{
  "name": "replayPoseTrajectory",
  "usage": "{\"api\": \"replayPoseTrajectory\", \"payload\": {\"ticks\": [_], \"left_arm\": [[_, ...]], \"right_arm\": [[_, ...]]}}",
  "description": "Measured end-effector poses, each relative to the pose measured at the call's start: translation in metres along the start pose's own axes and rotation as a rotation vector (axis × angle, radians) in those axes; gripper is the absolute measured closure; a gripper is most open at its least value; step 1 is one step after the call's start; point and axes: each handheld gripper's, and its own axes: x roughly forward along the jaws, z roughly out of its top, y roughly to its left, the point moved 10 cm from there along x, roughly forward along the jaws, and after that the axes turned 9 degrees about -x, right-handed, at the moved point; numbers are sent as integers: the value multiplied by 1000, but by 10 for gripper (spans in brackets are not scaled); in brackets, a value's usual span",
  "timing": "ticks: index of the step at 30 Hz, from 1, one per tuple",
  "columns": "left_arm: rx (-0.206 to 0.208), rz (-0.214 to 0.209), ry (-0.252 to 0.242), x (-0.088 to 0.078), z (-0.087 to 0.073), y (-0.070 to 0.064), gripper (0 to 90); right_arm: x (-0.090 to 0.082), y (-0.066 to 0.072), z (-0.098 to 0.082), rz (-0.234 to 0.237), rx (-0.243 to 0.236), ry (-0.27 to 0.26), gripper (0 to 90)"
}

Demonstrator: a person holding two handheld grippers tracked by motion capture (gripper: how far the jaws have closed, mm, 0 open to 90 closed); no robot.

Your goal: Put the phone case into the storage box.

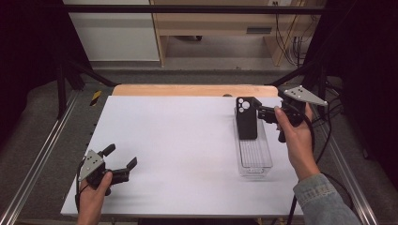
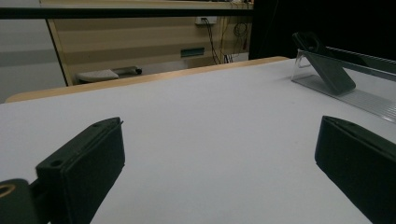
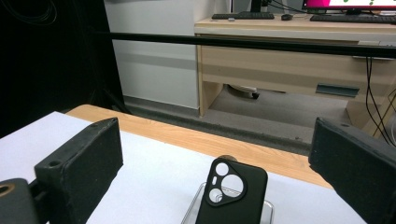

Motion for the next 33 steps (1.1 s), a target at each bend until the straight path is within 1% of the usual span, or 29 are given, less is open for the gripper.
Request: {"api": "replayPoseTrajectory", "payload": {"ticks": [3, 7, 19, 33], "left_arm": [[1, 0, 2, 0, 0, 0, 16], [2, -2, 3, 0, 0, 0, 15], [2, -1, 2, 0, 0, 0, 16], [6, -13, 3, -1, 0, -4, 15]], "right_arm": [[-4, -2, 0, -3, 6, -5, 33], [-10, -5, 0, -5, 3, -7, 34], [-26, -9, -3, 0, -17, -14, 34], [-43, -14, -14, 18, -23, -14, 35]]}}
